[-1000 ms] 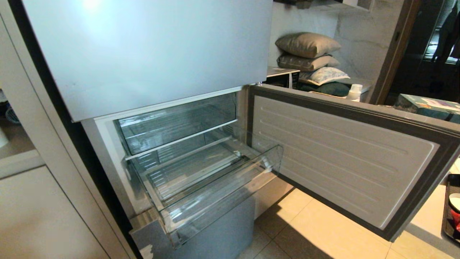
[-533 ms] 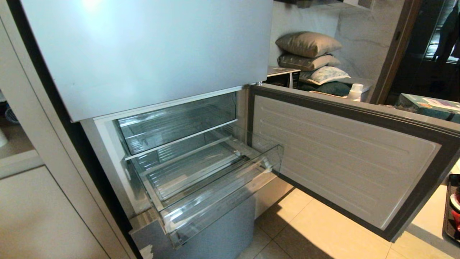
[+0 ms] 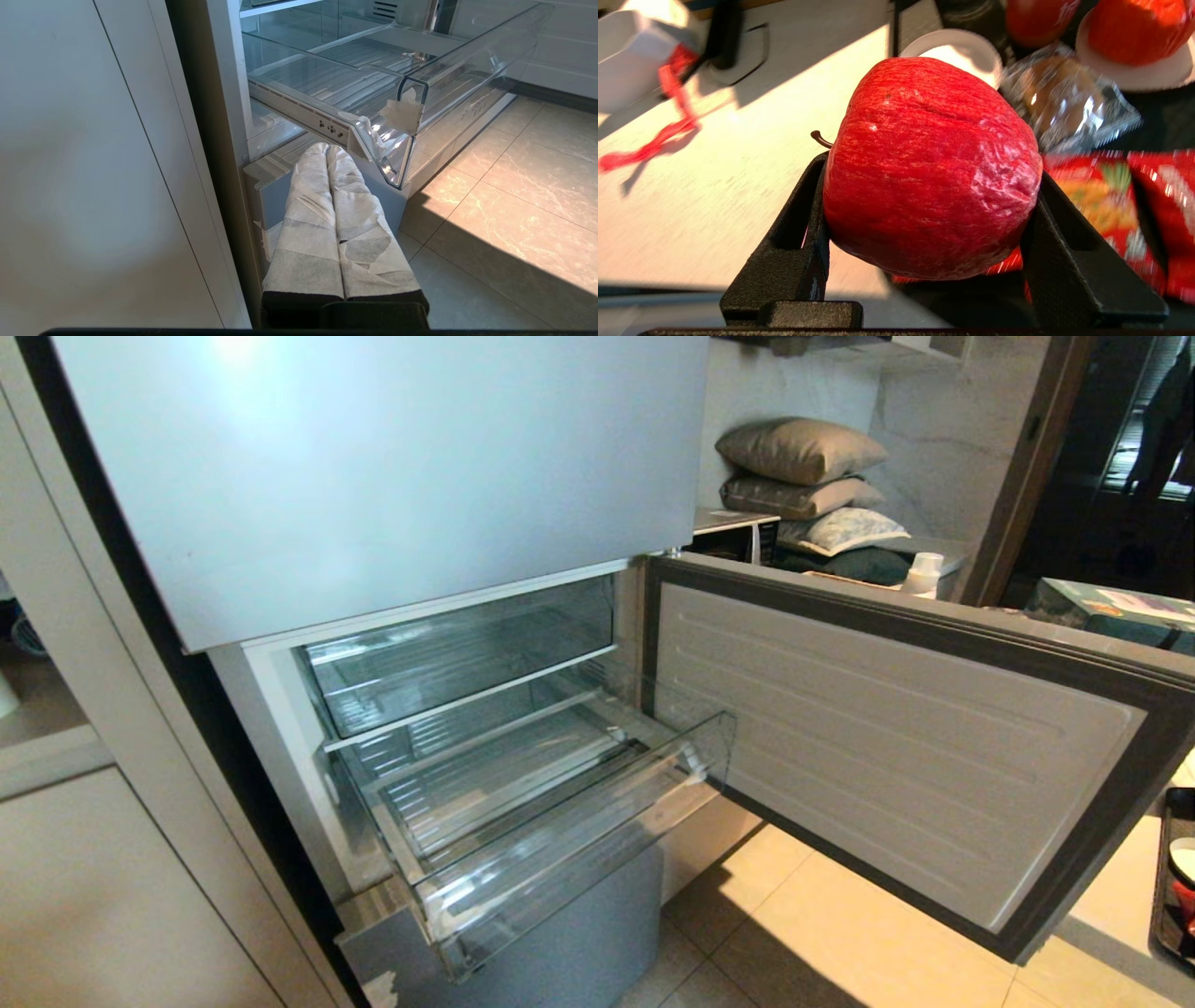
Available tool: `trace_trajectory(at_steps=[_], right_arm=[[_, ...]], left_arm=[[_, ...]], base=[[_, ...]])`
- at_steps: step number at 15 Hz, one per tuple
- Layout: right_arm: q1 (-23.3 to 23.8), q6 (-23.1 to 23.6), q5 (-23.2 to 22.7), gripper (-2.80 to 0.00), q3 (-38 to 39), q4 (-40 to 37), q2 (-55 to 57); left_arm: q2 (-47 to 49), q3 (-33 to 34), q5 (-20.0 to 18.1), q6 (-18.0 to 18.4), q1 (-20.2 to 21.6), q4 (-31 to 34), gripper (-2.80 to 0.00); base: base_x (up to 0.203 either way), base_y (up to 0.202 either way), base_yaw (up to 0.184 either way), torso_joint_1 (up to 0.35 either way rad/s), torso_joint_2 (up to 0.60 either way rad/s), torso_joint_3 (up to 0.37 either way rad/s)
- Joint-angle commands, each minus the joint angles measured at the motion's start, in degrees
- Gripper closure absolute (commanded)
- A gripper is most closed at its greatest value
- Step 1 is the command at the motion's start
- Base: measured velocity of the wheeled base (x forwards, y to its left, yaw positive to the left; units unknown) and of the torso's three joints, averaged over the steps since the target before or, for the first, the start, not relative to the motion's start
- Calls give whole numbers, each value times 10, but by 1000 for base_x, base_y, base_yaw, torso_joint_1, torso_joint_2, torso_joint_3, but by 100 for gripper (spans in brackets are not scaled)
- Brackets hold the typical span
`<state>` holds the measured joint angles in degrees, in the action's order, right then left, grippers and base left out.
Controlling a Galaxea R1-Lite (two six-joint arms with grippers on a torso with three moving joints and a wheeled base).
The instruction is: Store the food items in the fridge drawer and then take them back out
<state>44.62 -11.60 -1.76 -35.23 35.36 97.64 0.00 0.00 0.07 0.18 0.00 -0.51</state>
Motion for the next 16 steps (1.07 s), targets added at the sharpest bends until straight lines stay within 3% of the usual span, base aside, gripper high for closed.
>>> trace_trajectory(at_steps=[1, 4, 7, 11, 16], right_arm=[[21, 7, -14, 0, -50, 2, 78], [30, 14, -23, 0, -118, 6, 166], [34, 15, -74, 0, -177, 33, 242], [35, 16, -93, 0, -257, 40, 313], [35, 18, -113, 0, -264, 40, 331]], left_arm=[[1, 1, 0, 0, 0, 0, 0], [1, 1, 0, 0, 0, 0, 0], [1, 1, 0, 0, 0, 0, 0], [0, 1, 0, 0, 0, 0, 0], [1, 1, 0, 0, 0, 0, 0]], base=[[0, 0, 0, 0, 0, 0], [0, 0, 0, 0, 0, 0], [0, 0, 0, 0, 0, 0], [0, 0, 0, 0, 0, 0], [0, 0, 0, 0, 0, 0]])
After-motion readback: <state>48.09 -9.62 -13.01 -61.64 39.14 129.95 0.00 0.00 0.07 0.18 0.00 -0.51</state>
